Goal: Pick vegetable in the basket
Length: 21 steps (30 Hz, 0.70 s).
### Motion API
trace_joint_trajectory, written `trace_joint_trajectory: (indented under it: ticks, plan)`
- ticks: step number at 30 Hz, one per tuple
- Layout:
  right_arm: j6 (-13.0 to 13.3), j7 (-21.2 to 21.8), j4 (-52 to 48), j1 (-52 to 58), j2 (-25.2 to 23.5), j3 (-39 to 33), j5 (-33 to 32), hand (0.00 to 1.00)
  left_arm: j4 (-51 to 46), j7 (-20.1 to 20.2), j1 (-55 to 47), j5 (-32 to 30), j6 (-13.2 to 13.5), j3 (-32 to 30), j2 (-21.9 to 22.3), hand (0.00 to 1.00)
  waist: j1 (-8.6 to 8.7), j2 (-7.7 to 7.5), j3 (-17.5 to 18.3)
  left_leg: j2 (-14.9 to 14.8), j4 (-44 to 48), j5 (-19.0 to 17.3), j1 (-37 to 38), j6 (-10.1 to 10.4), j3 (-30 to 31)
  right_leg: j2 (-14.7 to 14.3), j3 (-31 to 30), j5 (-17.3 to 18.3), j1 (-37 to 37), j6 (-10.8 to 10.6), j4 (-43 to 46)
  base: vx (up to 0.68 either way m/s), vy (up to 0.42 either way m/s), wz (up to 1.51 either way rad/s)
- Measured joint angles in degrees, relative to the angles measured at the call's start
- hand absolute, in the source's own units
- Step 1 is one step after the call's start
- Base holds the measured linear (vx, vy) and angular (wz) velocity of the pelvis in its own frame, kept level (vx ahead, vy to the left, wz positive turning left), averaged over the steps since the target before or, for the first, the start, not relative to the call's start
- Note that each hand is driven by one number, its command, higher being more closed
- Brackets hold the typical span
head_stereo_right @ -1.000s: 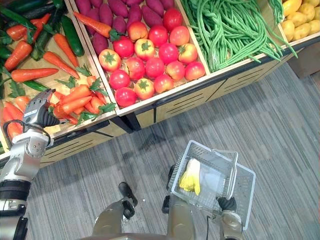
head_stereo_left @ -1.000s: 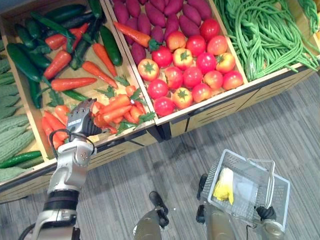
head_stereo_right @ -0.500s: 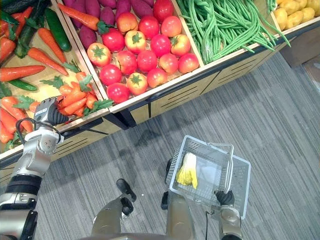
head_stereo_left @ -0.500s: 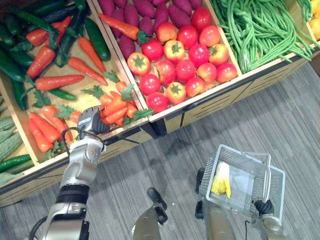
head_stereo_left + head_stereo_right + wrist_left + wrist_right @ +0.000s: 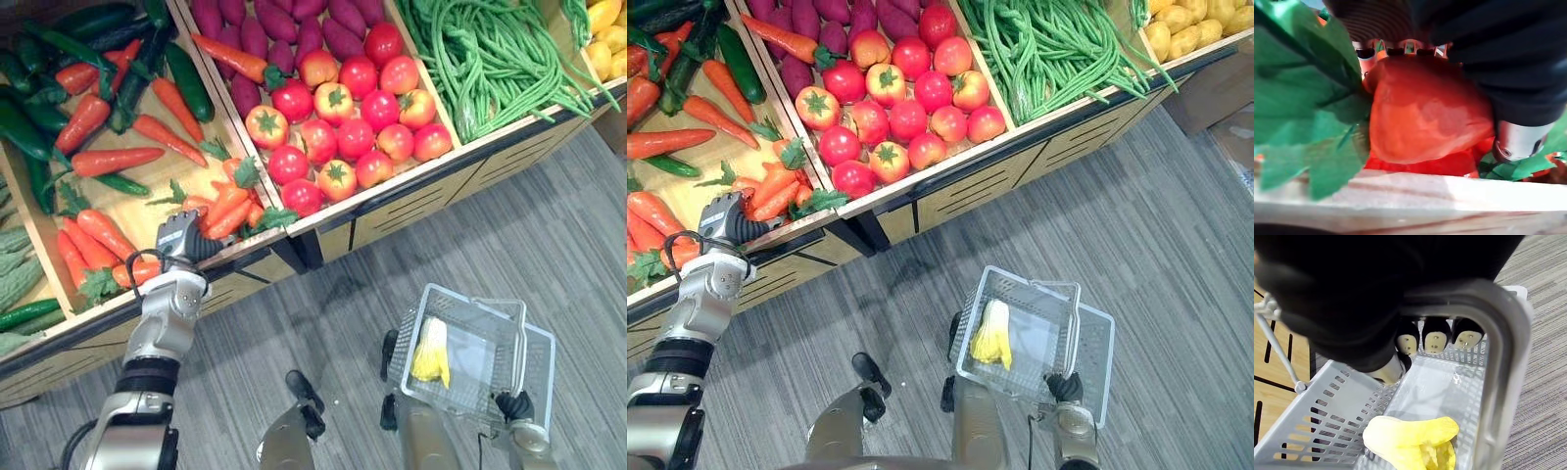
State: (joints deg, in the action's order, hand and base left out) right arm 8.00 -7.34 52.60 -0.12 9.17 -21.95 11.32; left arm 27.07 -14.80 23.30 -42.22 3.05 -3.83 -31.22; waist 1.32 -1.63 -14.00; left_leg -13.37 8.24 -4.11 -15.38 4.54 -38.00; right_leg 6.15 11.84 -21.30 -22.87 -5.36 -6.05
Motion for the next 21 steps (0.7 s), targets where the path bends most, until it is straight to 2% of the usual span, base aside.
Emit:
trace_joint_trajectory:
  ticks: [1,3,4,6,7,12,17,21]
  plan:
    - [-0.05,0.01,0.06,0.17,-0.01,-0.02,0.02,1.0,-0.5,0.0,-0.12,-0.43,-0.03,-0.09,0.0,1.0,-0.01,0.0,0.0,0.01,-0.01,0.0,0.25,0.0,0.22,0.03,0.15,0.04,0.35,0.02,-0.01,0.03,0.082,0.18]
    - [-0.18,0.02,0.1,1.23,-0.05,-0.29,0.01,1.0,-2.96,-0.07,-0.18,-1.42,-0.01,-1.43,-0.04,1.0,0.07,-0.2,0.03,0.63,-0.02,-0.04,0.97,0.07,1.62,0.69,0.46,1.73,2.2,1.88,-0.02,0.02,0.089,0.33]
    - [-0.18,0.02,0.11,1.47,-0.05,-0.54,0.01,1.0,-3.63,-0.09,-0.26,-1.41,-0.09,-2.13,-0.05,1.0,0.04,-0.29,0.07,0.94,-0.01,-0.07,1.05,0.18,1.93,1.0,0.52,2.49,2.52,1.91,-0.01,0.03,0.066,0.38]
    - [-0.23,0.03,0.62,2.02,-0.05,-1.11,0.09,1.0,-4.81,-0.74,-1.07,-1.37,-1.0,-5.04,-0.66,1.0,-0.01,-1.1,0.21,2.47,0.02,0.02,1.79,0.28,2.5,2.31,0.54,7.13,4.09,1.94,-0.01,0.04,0.022,0.27]
    - [-0.24,0.03,1.0,1.9,0.04,-1.28,0.11,1.0,-4.99,-0.93,-1.37,-1.37,-1.19,-5.97,-0.68,1.0,-0.11,-1.14,0.29,2.6,0.05,0.05,1.88,0.34,2.56,2.69,0.51,7.82,4.17,1.83,0.0,0.03,-0.013,0.08]
    - [-0.4,0.23,2.95,1.31,0.09,-2.52,1.95,1.0,-8.85,-2.82,-3.55,-1.38,-2.16,-8.68,-1.55,1.0,-0.39,-1.07,0.44,2.12,-0.47,0.81,4.69,0.69,2.64,1.86,0.59,8.48,6.64,1.53,0.01,0.03,-0.01,-0.03]
    - [-0.68,0.28,4.76,1.44,0.1,-2.52,2.44,1.0,-15.14,-3.62,-4.58,-1.38,-2.33,-10.58,-1.53,1.0,0.04,-2.41,2.09,3.0,-1.5,0.81,6.79,0.64,2.22,2.29,0.25,8.69,8.04,1.24,0.01,0.03,0.03,-0.04]
    - [-1.67,0.55,4.75,2.01,1.11,-2.84,4.91,1.0,-20.65,-4.62,-9.91,-1.32,-0.97,-10.68,-0.88,1.0,0.01,-2.26,4.28,3.61,-2.05,0.05,10.04,0.94,0.74,2.06,-1.14,8.78,10.07,1.13,0.03,0.06,0.023,-0.14]
